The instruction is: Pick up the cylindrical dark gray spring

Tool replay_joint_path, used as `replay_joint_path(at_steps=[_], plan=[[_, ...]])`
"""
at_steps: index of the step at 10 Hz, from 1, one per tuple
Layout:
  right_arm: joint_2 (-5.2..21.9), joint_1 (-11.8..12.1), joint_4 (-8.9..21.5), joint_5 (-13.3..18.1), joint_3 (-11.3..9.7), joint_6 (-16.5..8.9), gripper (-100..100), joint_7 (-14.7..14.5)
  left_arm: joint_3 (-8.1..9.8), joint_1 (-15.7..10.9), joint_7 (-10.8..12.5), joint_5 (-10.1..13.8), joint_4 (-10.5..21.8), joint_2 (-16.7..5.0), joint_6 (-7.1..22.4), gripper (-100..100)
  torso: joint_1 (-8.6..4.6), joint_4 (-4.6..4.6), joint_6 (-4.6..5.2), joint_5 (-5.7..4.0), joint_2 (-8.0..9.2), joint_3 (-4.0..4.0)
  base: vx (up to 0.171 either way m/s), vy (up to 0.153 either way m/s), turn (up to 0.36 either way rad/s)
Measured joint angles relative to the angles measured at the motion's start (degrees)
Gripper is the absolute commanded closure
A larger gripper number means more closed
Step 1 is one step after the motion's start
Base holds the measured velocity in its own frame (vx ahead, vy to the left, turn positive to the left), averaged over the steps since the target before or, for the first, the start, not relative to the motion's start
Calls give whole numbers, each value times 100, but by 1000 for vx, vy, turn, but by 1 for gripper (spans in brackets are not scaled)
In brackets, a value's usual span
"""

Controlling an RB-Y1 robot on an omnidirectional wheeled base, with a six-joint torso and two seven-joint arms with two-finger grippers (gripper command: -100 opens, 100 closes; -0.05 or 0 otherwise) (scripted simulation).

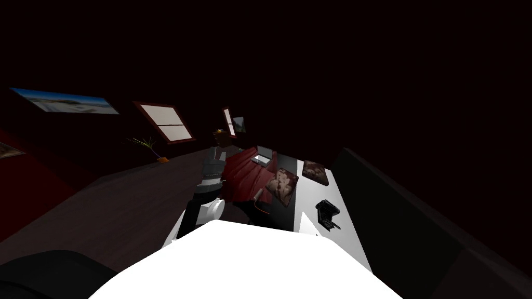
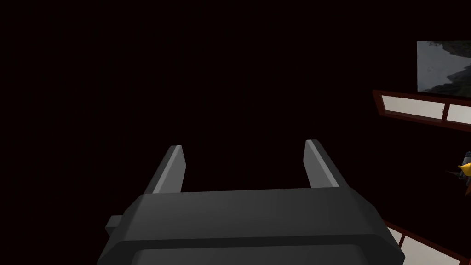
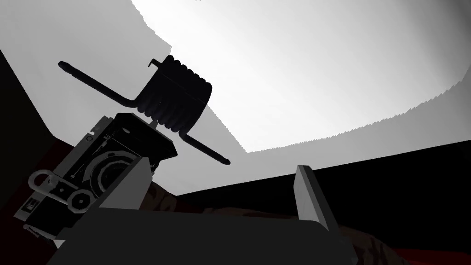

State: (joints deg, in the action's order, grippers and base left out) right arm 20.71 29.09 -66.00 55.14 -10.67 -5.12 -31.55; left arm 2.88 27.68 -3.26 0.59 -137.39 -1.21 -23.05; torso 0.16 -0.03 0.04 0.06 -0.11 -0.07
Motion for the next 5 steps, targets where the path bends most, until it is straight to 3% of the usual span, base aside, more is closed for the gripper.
replay_joint_path(at_steps=[1, 3, 5], plan=[[14, -12, 201, 161, 14, -78, -100, -89, 0, 0, 0, 0, 0, 0, 0, 0, 1, -1, 1, 0, -3, -2, 79, 2, 147], [241, 69, 368, 251, -156, -305, -100, -211, 0, 1, 0, 0, 0, 0, 0, 0, -4, -2, 2, -1, -7, -4, 72, 2, 106], [186, 76, 760, 683, 17, -273, -100, -319, 0, 0, 0, 0, 0, 0, 0, 0, -2, -1, 2, 0, -3, -2, 57, -2, 87]])
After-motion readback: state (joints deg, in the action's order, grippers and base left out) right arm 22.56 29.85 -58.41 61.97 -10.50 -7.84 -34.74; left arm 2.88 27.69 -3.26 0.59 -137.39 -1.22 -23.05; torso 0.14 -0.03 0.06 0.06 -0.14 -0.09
